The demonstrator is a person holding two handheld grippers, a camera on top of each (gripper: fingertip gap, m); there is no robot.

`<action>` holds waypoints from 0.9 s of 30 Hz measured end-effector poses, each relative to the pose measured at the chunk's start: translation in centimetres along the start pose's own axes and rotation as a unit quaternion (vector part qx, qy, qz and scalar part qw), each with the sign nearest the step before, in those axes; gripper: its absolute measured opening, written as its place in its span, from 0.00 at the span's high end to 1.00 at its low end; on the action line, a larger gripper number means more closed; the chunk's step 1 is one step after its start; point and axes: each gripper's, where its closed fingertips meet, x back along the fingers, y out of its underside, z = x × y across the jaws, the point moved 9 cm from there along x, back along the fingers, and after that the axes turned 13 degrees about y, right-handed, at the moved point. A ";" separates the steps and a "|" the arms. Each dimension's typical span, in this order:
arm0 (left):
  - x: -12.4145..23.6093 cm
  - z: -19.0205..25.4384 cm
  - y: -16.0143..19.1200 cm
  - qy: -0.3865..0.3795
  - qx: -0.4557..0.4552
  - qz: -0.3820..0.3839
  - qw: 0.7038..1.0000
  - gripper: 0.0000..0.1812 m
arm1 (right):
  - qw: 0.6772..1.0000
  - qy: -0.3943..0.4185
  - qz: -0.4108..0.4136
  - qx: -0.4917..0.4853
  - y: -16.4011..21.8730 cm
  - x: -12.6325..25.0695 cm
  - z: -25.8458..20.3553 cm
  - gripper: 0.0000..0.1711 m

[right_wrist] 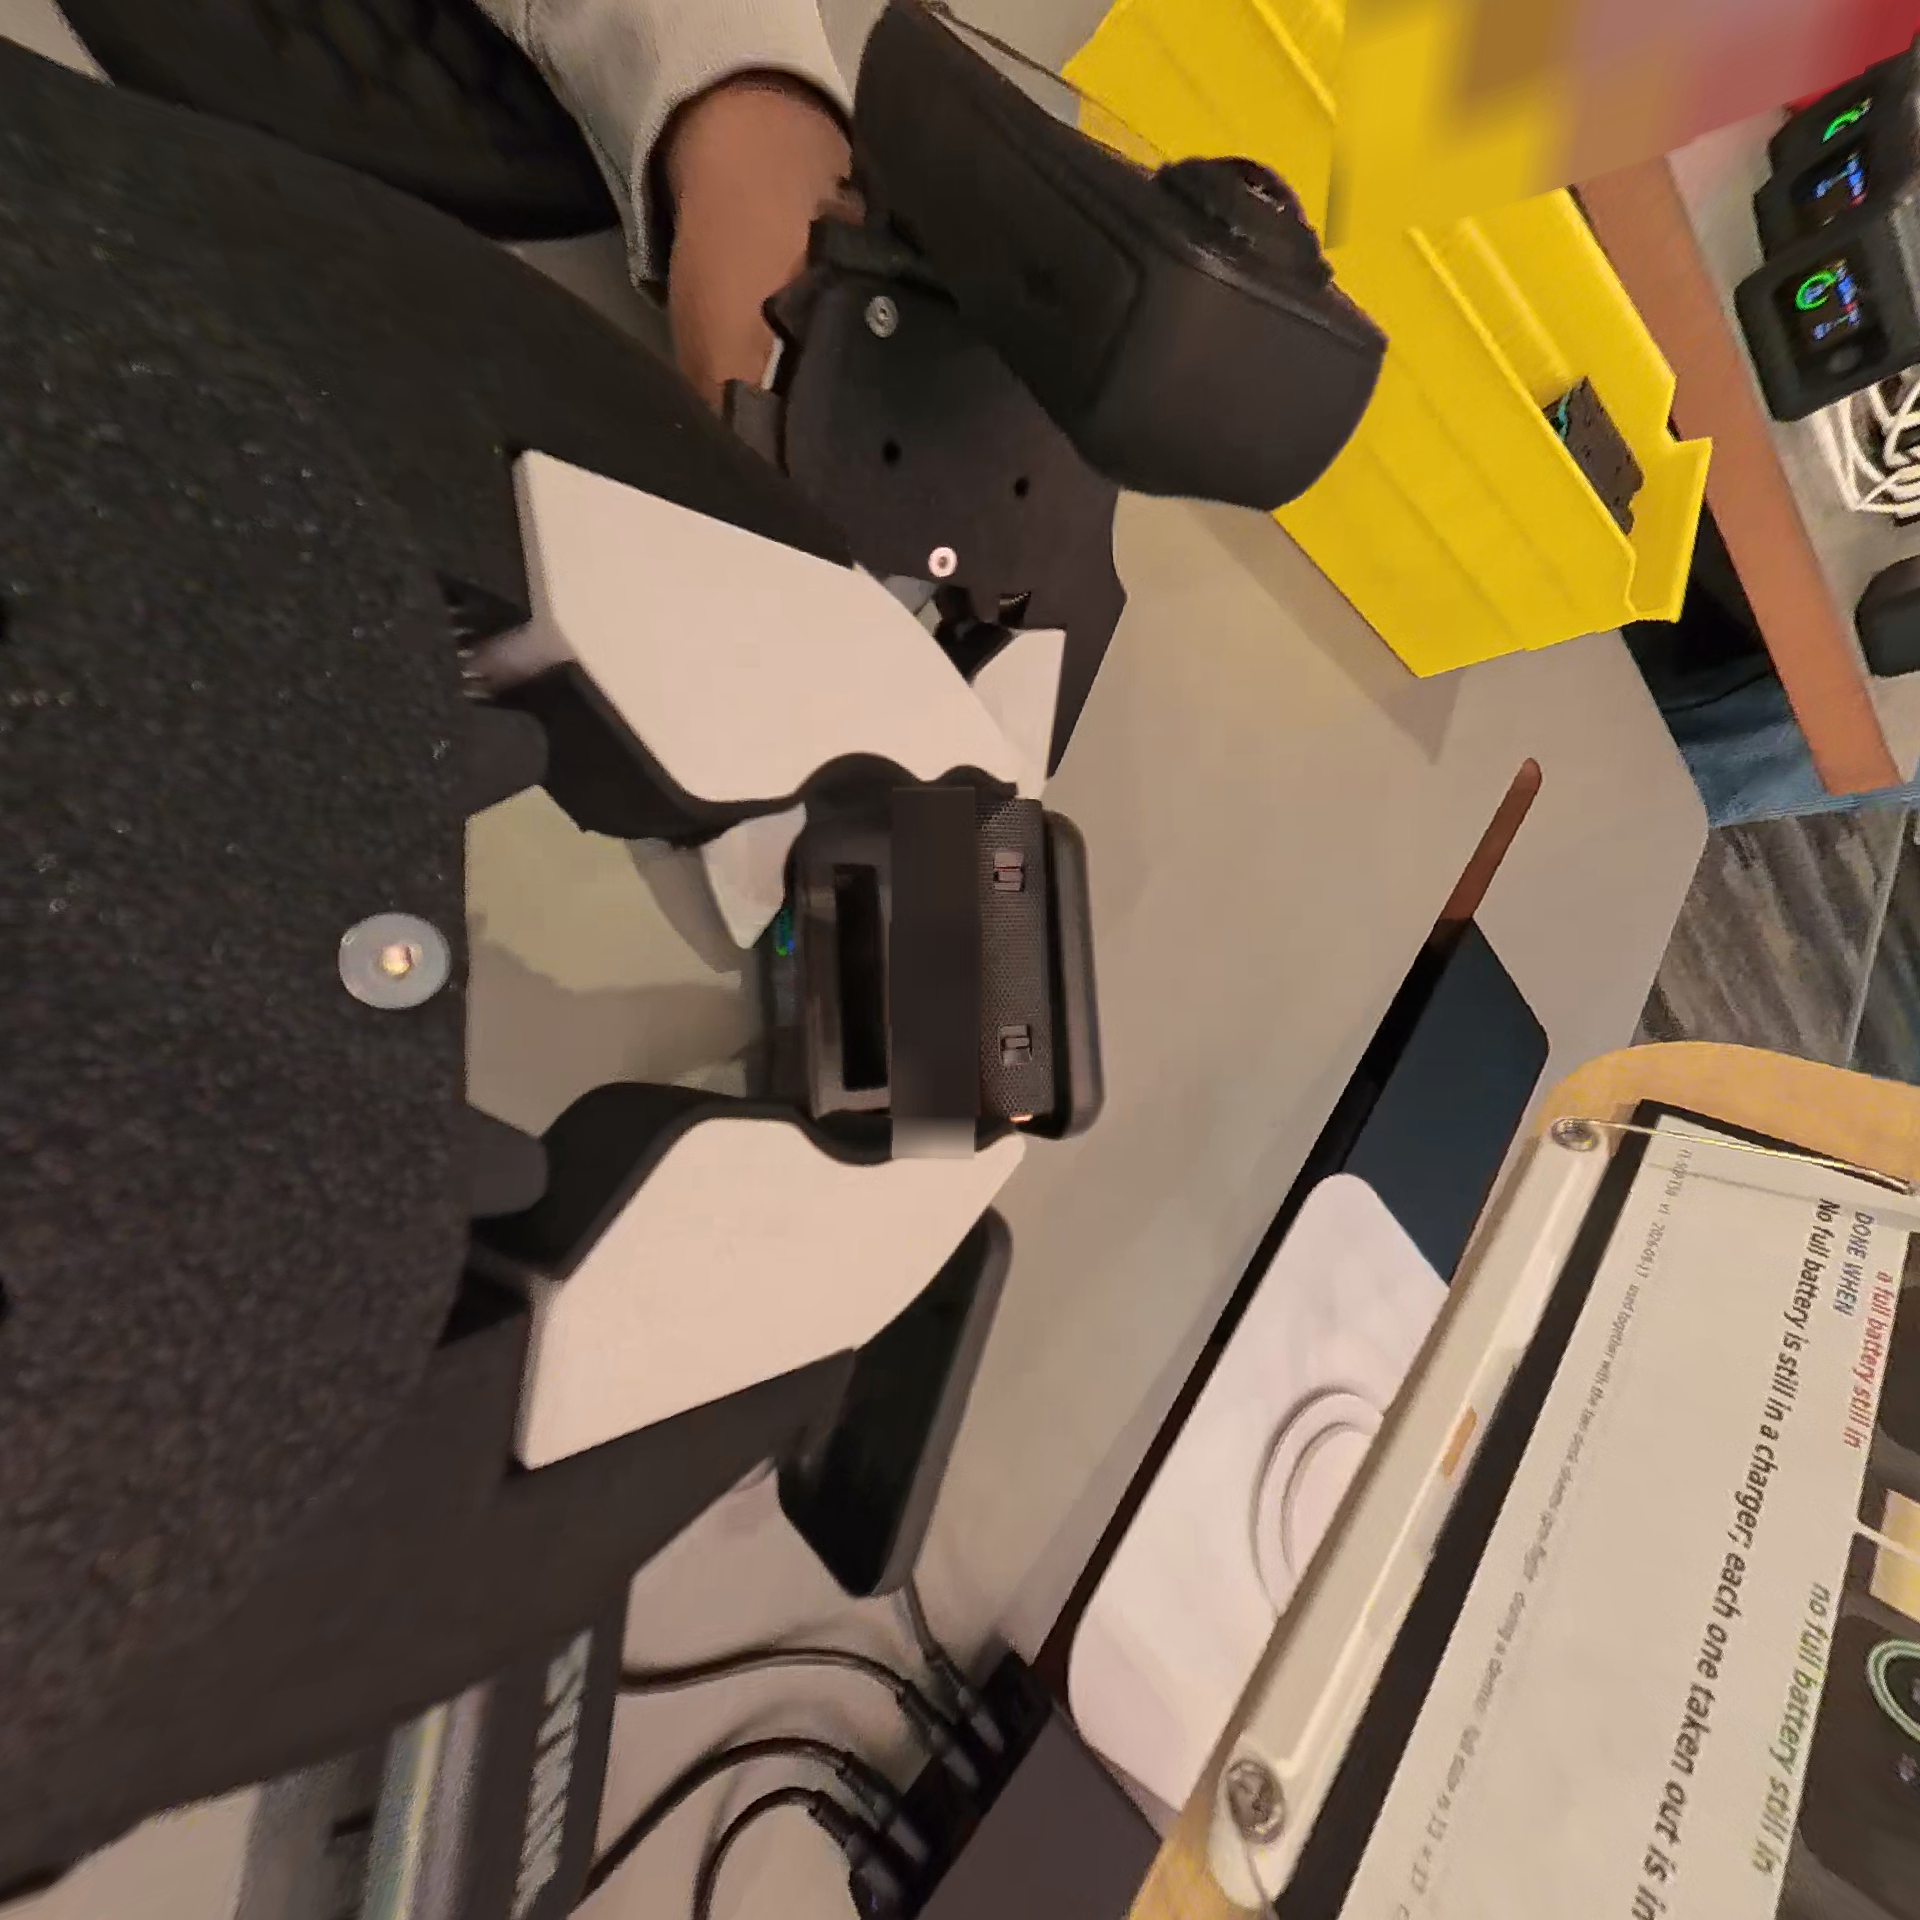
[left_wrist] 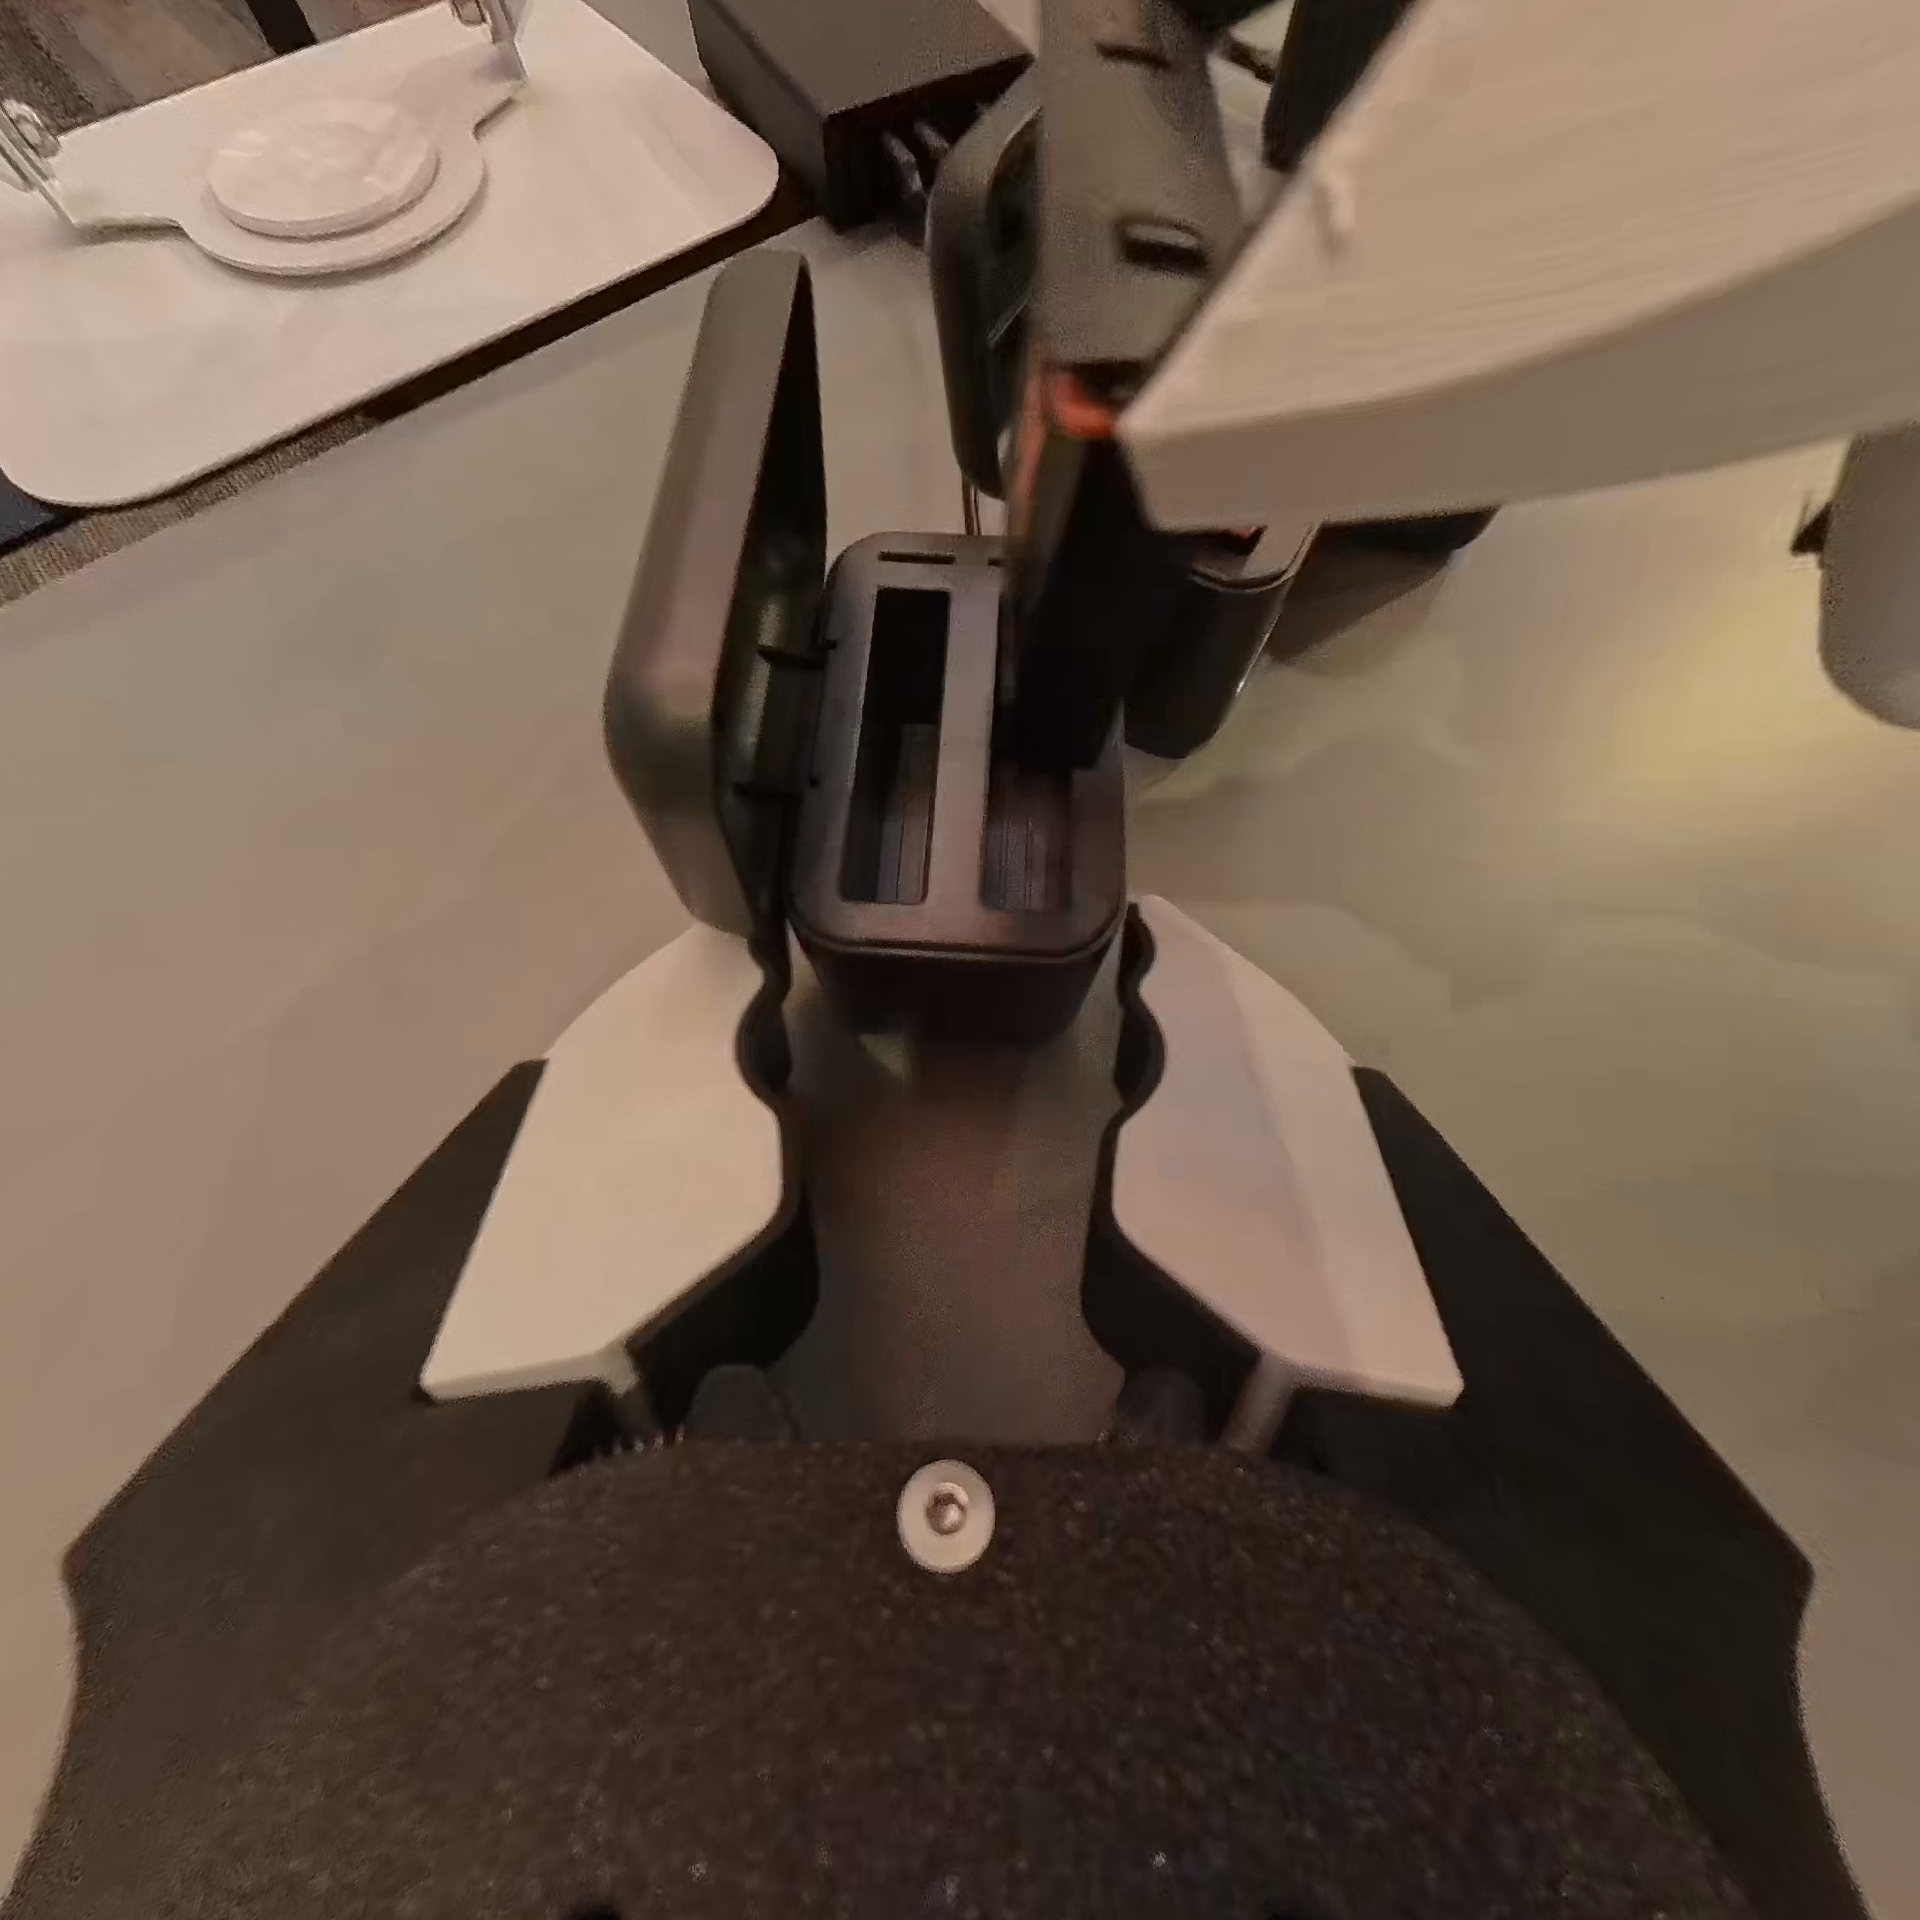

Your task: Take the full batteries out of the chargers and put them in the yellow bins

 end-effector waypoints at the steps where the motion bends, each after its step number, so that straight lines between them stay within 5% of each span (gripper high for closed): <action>1: 0.3 0.1 0.1 0.002 -0.004 0.003 1.000 0.63 | 1.000 -0.002 0.001 -0.008 0.3 0.4 0.1 0.67; 6: 3.3 1.0 0.6 0.012 -0.029 0.041 0.999 0.58 | 0.998 -0.014 0.015 -0.055 1.8 3.1 1.0 0.67; 11: 5.5 5.2 -1.0 0.043 -0.110 0.136 0.984 0.69 | 0.994 -0.040 0.031 -0.101 2.7 6.0 0.8 0.67; 19: 6.4 10.6 -2.0 -0.017 -0.236 0.206 0.949 0.92 | 0.969 -0.098 0.044 -0.223 4.1 9.3 -0.5 0.67; 27: 6.9 11.7 -1.9 0.034 -0.254 0.224 0.940 0.94 | 0.964 -0.133 0.054 -0.223 4.8 11.0 -0.3 0.67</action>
